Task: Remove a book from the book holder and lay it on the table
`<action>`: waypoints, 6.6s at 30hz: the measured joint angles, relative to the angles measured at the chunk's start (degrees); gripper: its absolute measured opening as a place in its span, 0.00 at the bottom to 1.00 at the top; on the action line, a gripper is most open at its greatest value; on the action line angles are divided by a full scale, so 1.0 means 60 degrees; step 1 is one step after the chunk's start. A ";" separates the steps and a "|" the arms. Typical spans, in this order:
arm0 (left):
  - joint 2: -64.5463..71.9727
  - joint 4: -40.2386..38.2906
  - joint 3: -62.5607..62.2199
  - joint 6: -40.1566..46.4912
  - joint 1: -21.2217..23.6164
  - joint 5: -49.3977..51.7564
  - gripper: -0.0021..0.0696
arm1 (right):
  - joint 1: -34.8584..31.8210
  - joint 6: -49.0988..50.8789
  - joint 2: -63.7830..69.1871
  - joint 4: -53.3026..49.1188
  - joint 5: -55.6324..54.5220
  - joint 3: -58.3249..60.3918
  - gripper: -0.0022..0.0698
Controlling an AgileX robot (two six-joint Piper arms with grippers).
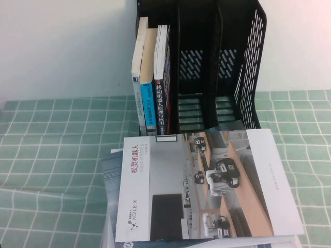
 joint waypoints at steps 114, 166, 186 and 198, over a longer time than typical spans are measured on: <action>0.6835 -0.1680 -0.6079 -0.1451 -0.1836 -0.0840 0.03 | 0.0000 0.1477 0.4802 -0.3104 -0.5988 -0.2828 0.03; 1.3949 -0.2044 -1.0680 -0.3274 -0.4095 -0.0982 0.03 | 0.5760 0.5830 1.8184 -0.5632 -1.0249 -1.0616 0.61; 1.3949 -0.1909 -1.0680 -0.3237 -0.4095 -0.0653 0.03 | 0.5863 0.5217 1.8424 -0.5388 -0.7908 -1.1223 0.61; 1.3996 -0.2498 -1.0680 -0.3176 -0.4095 -0.1101 0.03 | 0.5863 0.5217 1.8440 -0.5401 -0.7432 -1.1223 0.51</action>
